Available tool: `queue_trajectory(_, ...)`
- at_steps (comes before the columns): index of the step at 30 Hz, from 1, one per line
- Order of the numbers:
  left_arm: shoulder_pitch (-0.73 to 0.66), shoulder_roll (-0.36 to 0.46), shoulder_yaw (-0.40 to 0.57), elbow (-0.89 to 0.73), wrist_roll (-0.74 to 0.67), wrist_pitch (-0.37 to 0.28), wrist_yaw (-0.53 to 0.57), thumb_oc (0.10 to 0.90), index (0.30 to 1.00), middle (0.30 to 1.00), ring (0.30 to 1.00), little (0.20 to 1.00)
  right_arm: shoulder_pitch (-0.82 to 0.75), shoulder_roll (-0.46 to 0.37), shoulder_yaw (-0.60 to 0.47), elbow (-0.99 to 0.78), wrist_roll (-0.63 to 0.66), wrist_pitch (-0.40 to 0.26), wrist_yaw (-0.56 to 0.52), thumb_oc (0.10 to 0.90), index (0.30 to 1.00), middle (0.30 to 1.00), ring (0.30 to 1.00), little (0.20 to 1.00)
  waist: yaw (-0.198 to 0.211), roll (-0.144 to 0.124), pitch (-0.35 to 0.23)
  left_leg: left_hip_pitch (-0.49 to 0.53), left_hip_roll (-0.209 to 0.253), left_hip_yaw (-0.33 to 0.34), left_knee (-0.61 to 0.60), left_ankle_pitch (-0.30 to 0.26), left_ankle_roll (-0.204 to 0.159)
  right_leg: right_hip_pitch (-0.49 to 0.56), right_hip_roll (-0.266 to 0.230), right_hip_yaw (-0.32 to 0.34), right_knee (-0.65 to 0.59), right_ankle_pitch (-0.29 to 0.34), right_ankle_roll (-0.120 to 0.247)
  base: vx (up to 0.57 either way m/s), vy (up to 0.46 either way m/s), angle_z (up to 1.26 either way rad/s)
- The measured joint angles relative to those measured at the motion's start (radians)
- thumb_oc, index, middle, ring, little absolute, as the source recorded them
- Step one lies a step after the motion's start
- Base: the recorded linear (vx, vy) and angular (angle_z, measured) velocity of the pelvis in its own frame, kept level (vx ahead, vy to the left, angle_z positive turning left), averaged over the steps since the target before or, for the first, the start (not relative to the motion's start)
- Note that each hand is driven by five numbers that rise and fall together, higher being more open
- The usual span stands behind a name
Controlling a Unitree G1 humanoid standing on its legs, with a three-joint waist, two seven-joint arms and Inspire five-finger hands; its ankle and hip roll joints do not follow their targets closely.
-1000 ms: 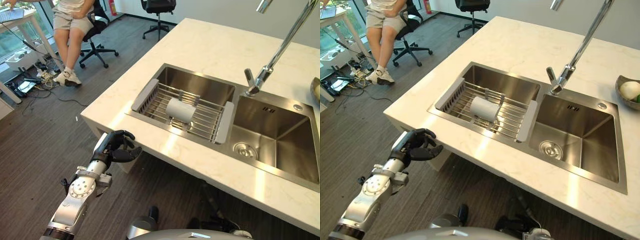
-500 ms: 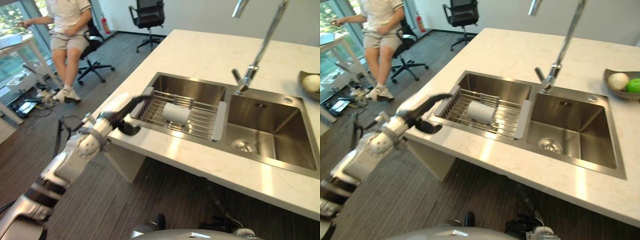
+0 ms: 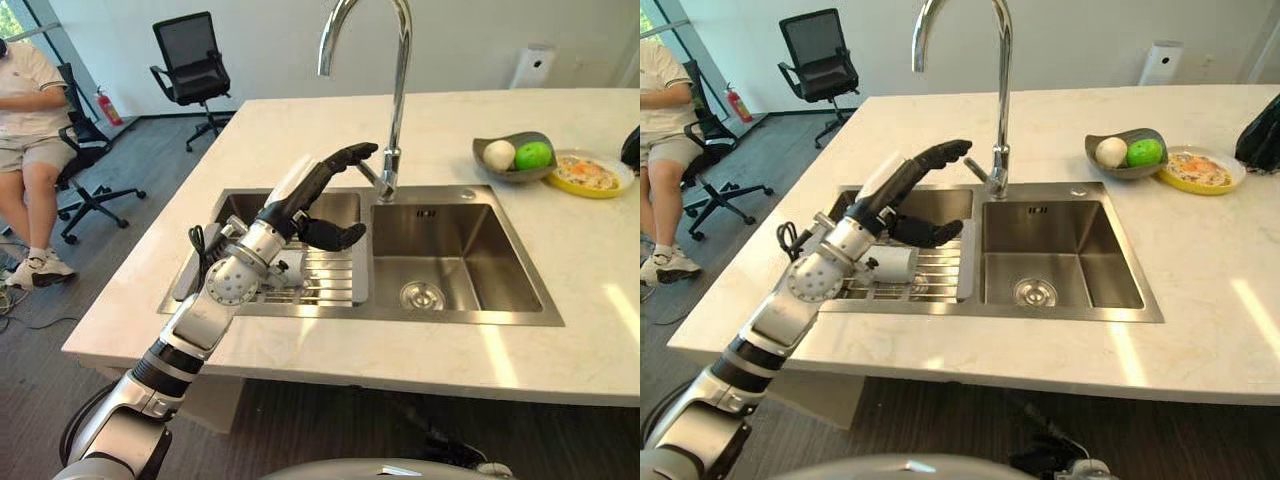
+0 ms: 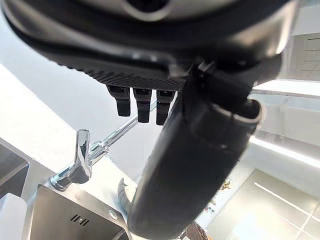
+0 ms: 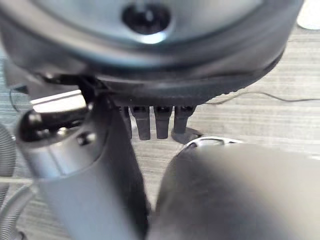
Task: Place the dishes in the dishwasher.
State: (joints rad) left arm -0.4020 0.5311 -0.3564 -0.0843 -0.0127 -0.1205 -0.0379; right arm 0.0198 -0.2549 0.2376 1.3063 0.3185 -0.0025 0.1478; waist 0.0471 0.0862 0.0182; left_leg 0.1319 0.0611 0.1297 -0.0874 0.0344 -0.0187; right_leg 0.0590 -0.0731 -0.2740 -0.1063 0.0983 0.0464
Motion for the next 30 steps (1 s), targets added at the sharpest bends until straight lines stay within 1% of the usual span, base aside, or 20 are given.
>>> queue_trajectory(4,0.01,0.0,0.028,0.002,-0.018,0.004,0.003,0.8,0.9,0.9,0.9,0.9,0.015,-0.011,-0.025,-0.025,-0.002,-0.012,0.005,0.8,0.9,0.9,0.9,0.9,-0.006,0.004,0.019,0.007,0.003,0.0,-0.001,-0.002,-0.003,0.005,0.003,0.003,0.0,-0.009,0.004,0.0,0.011,-0.02)
queue_trajectory(7,0.015,0.0,0.035,0.002,-0.025,0.011,0.004,0.8,0.9,0.9,0.9,0.9,0.016,-0.012,-0.028,-0.035,-0.003,-0.01,0.005,0.8,0.9,0.9,0.9,0.9,-0.006,0.006,0.024,0.008,0.011,0.0,-0.001,-0.016,-0.022,0.005,0.011,0.004,0.0,-0.011,0.003,0.0,0.0,0.0)
queue_trajectory(11,0.03,0.007,0.036,0.002,-0.044,0.014,0.001,0.8,0.9,0.9,0.9,0.9,0.016,-0.01,-0.051,-0.035,-0.002,-0.011,0.008,0.8,0.9,0.9,0.9,0.9,-0.005,0.008,0.041,0.008,0.016,-0.001,-0.001,-0.036,-0.025,0.004,0.015,0.002,0.0,-0.009,0.006,0.0,0.0,0.0)
queue_trajectory(16,0.045,0.062,0.036,0.002,-0.055,0.026,-0.019,0.8,0.9,0.9,0.9,0.9,0.014,-0.009,-0.052,-0.035,-0.002,-0.012,0.008,0.8,0.9,0.9,0.9,0.9,0.0,0.005,0.047,0.007,0.014,-0.001,-0.001,-0.038,-0.023,0.003,0.013,0.002,0.0,-0.009,0.006,0.0,0.0,0.0)
queue_trajectory(17,0.045,0.104,0.036,0.001,-0.013,0.026,-0.023,0.8,0.9,0.9,0.9,0.9,0.014,-0.01,-0.054,-0.036,-0.003,-0.012,0.01,0.8,0.9,0.9,0.9,0.9,0.0,0.007,0.048,0.007,0.014,-0.001,-0.001,-0.038,-0.023,0.003,0.013,0.002,0.0,-0.01,0.004,0.0,0.0,0.0)
queue_trajectory(18,0.045,0.127,0.038,0.002,0.019,0.027,-0.028,0.8,0.9,0.9,0.9,0.9,0.013,-0.01,-0.057,-0.036,-0.003,-0.012,0.011,0.8,0.9,0.9,0.9,0.9,0.0,0.009,0.049,0.008,0.014,-0.002,-0.001,-0.038,-0.023,0.005,0.014,0.0,0.0,-0.011,0.003,0.0,0.0,0.0)
queue_trajectory(22,0.045,0.158,0.053,0.002,0.145,0.035,-0.038,0.8,0.9,0.9,0.9,0.9,0.013,-0.01,-0.058,-0.036,-0.006,-0.01,0.014,0.8,0.9,0.9,0.9,0.9,0.003,0.011,0.052,0.016,0.014,-0.008,-0.001,-0.038,-0.023,0.016,0.014,-0.005,0.0,-0.018,0.006,0.01,-0.009,0.05)
queue_trajectory(23,0.045,0.18,0.056,0.002,0.207,0.034,-0.038,0.8,0.9,0.9,0.9,0.9,0.012,-0.013,-0.056,-0.037,-0.008,-0.009,0.015,0.8,0.9,0.9,0.9,0.9,0.005,0.013,0.052,0.017,0.014,-0.009,-0.001,-0.038,-0.023,0.017,0.014,-0.006,0.0,-0.019,0.007,0.0,0.0,0.0)
queue_trajectory(25,0.045,0.211,0.057,0.005,0.265,0.034,-0.038,0.8,0.9,0.9,0.9,0.9,0.013,-0.015,-0.054,-0.038,-0.01,-0.009,0.015,0.8,0.9,0.9,0.9,0.9,0.004,0.013,0.052,0.017,0.015,-0.009,-0.001,-0.038,-0.023,0.017,0.014,-0.006,0.0,-0.019,0.007,0.0,0.0,0.0)
queue_trajectory(27,0.045,0.233,0.056,0.006,0.299,0.034,-0.044,0.8,0.9,0.9,0.9,0.9,0.013,-0.016,-0.051,-0.039,-0.01,-0.009,0.017,0.8,0.9,0.9,0.9,0.9,0.004,0.014,0.052,0.017,0.015,-0.009,-0.001,-0.038,-0.023,0.017,0.014,-0.006,0.0,-0.019,0.006,0.0,0.0,0.0)
queue_trajectory(30,0.045,0.238,0.056,0.009,0.301,0.034,-0.061,0.8,0.9,0.9,0.9,0.9,0.013,-0.016,-0.051,-0.039,-0.012,-0.008,0.017,0.8,0.9,0.9,0.9,0.9,0.005,0.015,0.052,0.016,0.015,-0.012,-0.001,-0.038,-0.023,0.017,0.014,-0.01,0.0,-0.019,0.006,0.0,-0.001,0.03)
